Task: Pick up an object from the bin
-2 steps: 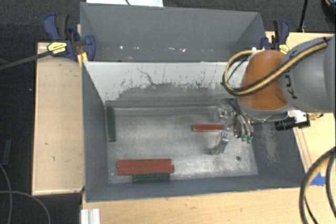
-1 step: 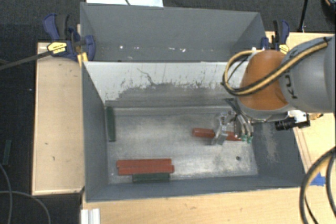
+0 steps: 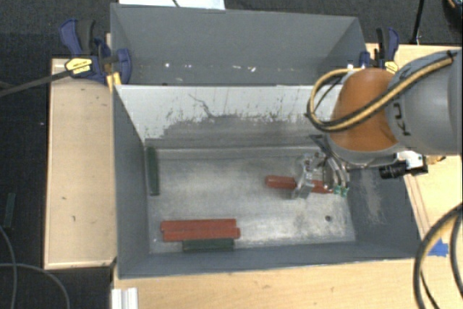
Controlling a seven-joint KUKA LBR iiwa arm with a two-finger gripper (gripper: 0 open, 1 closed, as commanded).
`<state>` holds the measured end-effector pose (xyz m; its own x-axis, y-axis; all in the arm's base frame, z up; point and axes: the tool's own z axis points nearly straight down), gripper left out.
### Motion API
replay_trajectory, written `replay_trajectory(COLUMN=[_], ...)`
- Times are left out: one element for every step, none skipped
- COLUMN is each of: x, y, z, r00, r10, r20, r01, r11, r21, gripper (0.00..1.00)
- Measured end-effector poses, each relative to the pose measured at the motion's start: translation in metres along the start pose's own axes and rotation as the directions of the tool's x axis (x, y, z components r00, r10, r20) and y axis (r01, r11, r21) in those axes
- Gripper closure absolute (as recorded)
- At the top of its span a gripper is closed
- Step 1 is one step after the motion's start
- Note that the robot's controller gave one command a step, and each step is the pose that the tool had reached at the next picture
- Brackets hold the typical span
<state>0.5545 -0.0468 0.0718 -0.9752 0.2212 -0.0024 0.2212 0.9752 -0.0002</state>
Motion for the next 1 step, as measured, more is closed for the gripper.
replay_trajectory(x=[-0.001], y=[0.0], z=[-0.0143], r00=[1.0], r10=[-0.003], r20=[0.003], r01=[0.003], r11=[1.0], r21=[0.0], gripper=[1.0])
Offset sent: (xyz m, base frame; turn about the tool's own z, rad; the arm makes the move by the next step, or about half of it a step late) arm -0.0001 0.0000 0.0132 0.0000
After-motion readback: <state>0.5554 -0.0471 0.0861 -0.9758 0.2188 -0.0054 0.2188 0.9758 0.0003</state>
